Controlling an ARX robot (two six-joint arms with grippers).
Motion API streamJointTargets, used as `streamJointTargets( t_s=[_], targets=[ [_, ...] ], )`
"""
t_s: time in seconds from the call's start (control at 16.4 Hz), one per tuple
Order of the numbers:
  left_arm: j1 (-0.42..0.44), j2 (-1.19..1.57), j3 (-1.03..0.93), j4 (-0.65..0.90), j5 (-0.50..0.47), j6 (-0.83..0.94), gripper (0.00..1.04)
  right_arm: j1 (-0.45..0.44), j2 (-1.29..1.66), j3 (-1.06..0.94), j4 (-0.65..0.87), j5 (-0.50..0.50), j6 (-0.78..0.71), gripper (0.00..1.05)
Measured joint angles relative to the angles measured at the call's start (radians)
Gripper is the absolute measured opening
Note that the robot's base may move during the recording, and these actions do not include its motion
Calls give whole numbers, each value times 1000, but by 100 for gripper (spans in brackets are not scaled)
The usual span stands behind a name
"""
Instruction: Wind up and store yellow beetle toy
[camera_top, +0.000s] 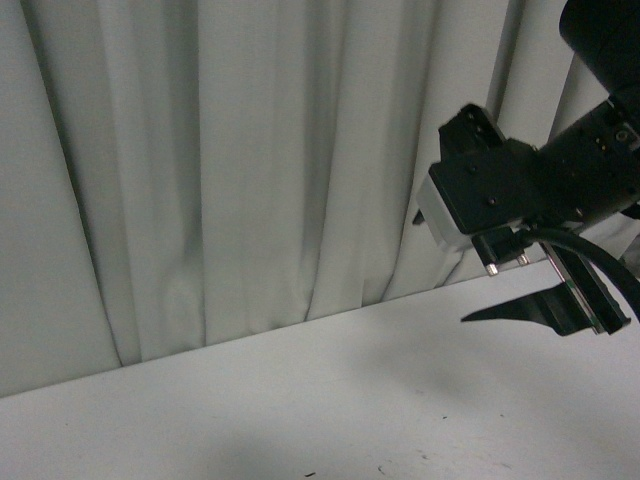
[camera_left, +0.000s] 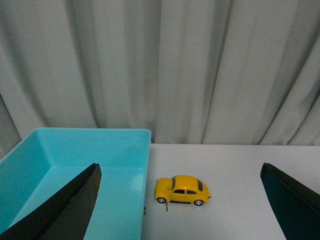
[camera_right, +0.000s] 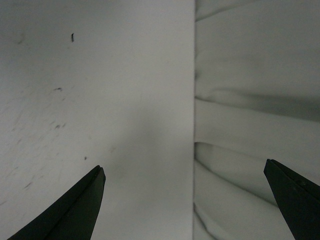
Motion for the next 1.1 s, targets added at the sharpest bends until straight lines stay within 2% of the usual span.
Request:
streamJointTargets(
  t_s=[0.12, 0.18, 0.24, 0.37, 0.43, 0.49, 0.55, 0.67, 1.1],
  targets=[
    [0, 0, 0, 0, 0, 0, 98, 59, -84, -40, 35, -3, 19, 98],
    [0, 0, 0, 0, 0, 0, 98, 106, -153, -170, 366, 115, 174, 91],
    [0, 0, 0, 0, 0, 0, 98, 163, -240, -322, 635, 264, 405, 80],
    [0, 0, 0, 0, -2, 0, 98, 184, -389, -560, 1018, 400, 998, 56],
    [0, 0, 0, 0, 0, 0, 98, 178, -427, -607, 1111, 413, 1229, 46],
    [0, 0, 0, 0, 1, 0, 98, 179, -465, -655, 1139, 412, 1447, 33],
    [0, 0, 0, 0, 0, 0, 98, 179, -491, -704, 1137, 412, 1566, 20],
    [0, 0, 0, 0, -1, 0, 98, 179, -550, -766, 1130, 411, 1644, 2],
    [0, 0, 0, 0, 0, 0, 98, 179, -799, -897, 1020, 412, 1690, 2]
  ],
)
